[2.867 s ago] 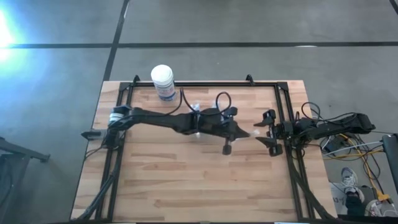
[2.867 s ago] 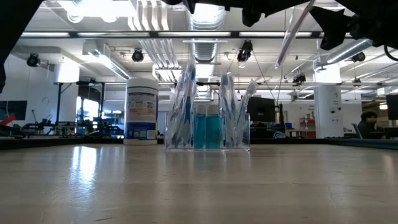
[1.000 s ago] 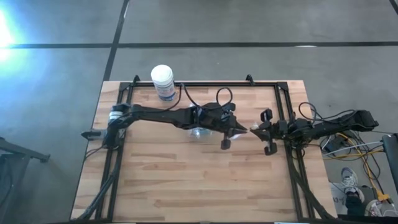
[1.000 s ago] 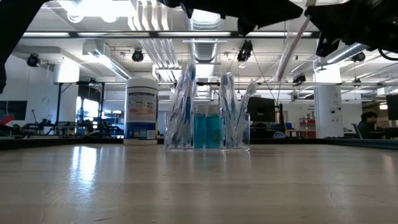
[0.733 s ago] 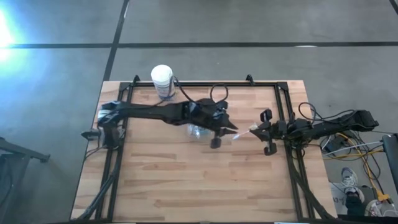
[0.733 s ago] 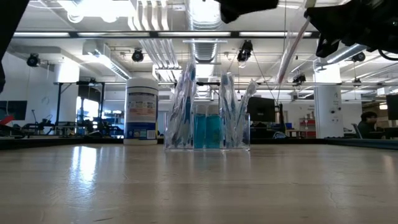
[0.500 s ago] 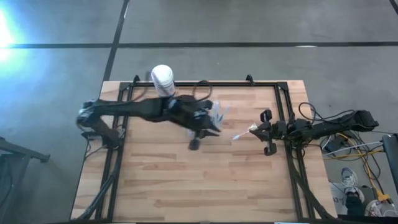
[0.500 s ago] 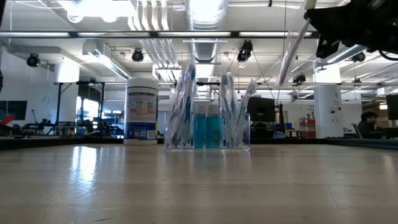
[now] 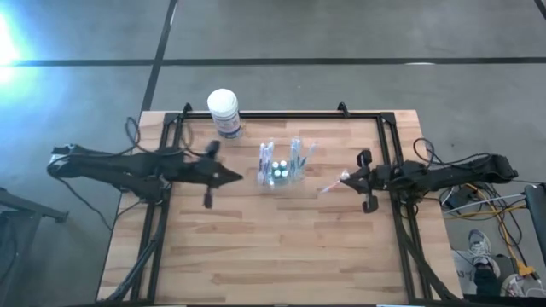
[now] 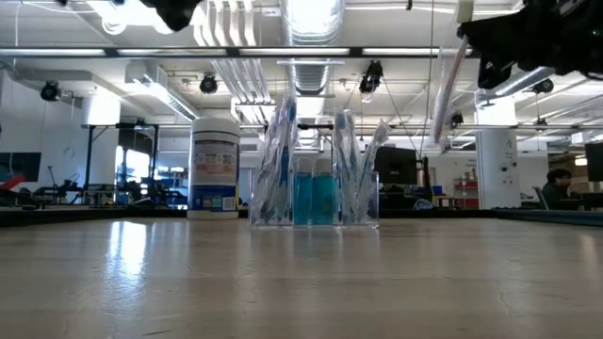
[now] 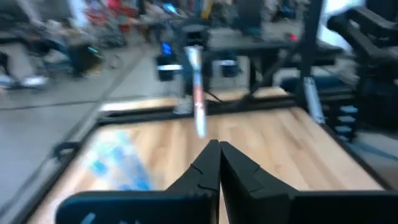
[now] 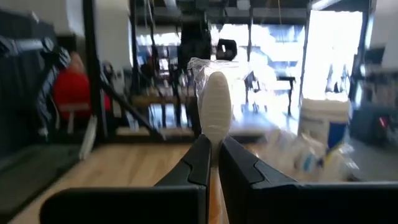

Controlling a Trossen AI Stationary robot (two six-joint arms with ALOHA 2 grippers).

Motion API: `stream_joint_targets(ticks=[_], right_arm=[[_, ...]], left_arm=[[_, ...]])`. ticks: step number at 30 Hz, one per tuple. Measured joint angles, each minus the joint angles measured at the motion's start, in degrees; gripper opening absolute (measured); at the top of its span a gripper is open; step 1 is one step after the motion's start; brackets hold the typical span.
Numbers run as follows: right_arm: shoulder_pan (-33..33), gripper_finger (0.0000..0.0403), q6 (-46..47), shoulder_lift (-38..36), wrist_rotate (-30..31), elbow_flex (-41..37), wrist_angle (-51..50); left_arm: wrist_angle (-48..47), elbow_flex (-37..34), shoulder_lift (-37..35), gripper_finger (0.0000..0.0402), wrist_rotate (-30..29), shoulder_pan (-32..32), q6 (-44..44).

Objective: Pick & Place toothbrushing station
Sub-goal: Put the orange toothbrush into the transparent bin organizer

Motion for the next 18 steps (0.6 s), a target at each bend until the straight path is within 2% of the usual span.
stream_joint_targets(ticks=[3, 5, 8, 11, 18], right_arm=[[-0.88, 0.0013, 0.49, -2.74, 0.37, 6.84, -16.51], [-0.94, 0.0013, 0.44, -4.32, 0.47, 10.48, -23.88], [-0.88, 0.0013, 0.38, -7.25, 0.45, 13.61, -29.04], [-0.93, 0.0013, 0.51, -11.61, 0.46, 14.81, -33.35], [-0.88, 0.0013, 3.71, -25.2, 0.43, 13.72, -43.34]], left_arm=[[4.12, -7.42, -8.55, 0.0008, -1.06, 0.78, 0.26], [8.09, -11.95, -13.15, 0.0007, -1.01, 0.99, 1.77], [12.89, -18.39, -18.48, 0.0004, -0.8, 0.98, 4.54], [15.43, -22.79, -22.59, 0.0004, -0.76, 1.07, 2.2], [15.24, -26.24, -26.36, 0.0003, -0.91, 1.13, -1.85]])
